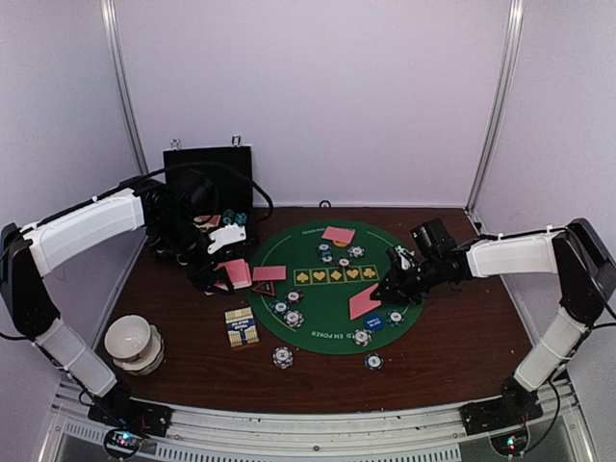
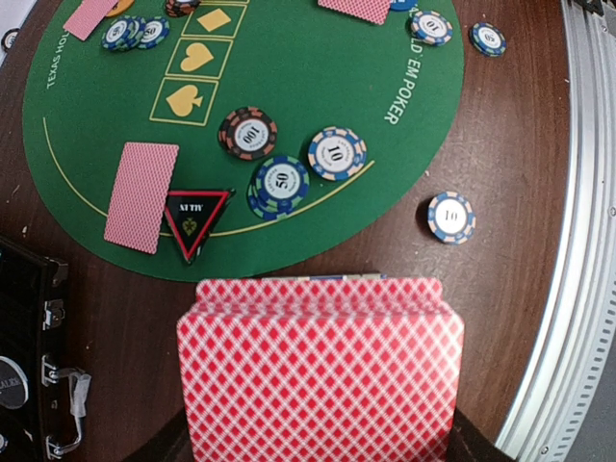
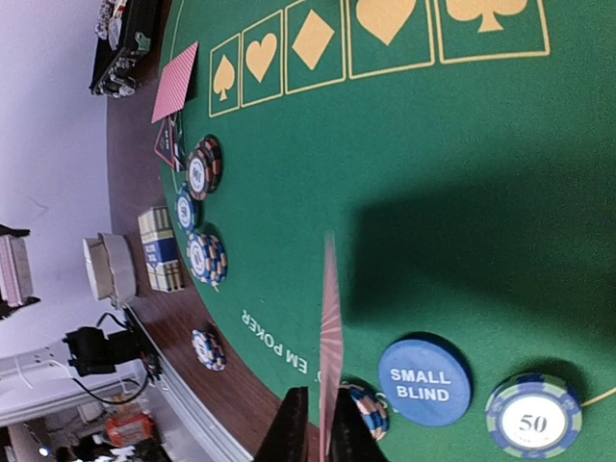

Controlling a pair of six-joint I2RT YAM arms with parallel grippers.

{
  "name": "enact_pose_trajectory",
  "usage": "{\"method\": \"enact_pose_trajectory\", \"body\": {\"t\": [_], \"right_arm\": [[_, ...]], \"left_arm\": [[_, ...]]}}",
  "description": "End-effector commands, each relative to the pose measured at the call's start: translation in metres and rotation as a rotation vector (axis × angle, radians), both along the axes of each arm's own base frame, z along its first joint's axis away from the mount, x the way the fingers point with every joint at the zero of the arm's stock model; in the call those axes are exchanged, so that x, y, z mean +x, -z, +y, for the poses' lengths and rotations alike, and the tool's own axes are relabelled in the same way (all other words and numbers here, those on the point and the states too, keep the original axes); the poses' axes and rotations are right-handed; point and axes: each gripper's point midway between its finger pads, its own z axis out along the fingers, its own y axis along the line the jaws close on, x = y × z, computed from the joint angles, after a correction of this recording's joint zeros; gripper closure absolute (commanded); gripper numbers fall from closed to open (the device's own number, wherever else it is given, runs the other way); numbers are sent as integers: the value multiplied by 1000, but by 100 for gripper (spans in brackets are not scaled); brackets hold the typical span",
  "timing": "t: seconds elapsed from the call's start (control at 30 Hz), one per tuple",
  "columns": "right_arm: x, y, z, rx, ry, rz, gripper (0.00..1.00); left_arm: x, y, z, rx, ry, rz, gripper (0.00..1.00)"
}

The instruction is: Distribute texas hold em gaming equipment

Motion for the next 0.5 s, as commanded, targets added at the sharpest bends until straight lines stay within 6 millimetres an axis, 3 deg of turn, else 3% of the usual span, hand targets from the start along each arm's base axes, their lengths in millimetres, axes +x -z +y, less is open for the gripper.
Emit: {"method": "enact_pose_trajectory", "body": {"t": [0.0,0.13,0.3,0.37,0.47], "right_arm": [[1,12,-13,-106,9,-23,82],[2,1,-23,-188,11,-65,63],[11,-35,-30,-247,32,-167,44],[13,-53,-25,-242,31,-214,39],[14,-79,-3,-179,8,-264,30]], "left_arm": [[5,-15,-6,-39,16,-39,100],[5,-15,-6,-41,18,-37,100],[5,-16,-6,-43,18,-39,100],[5,-17,-7,-45,17,-40,100],[5,-17,-7,-45,17,-39,100]]}}
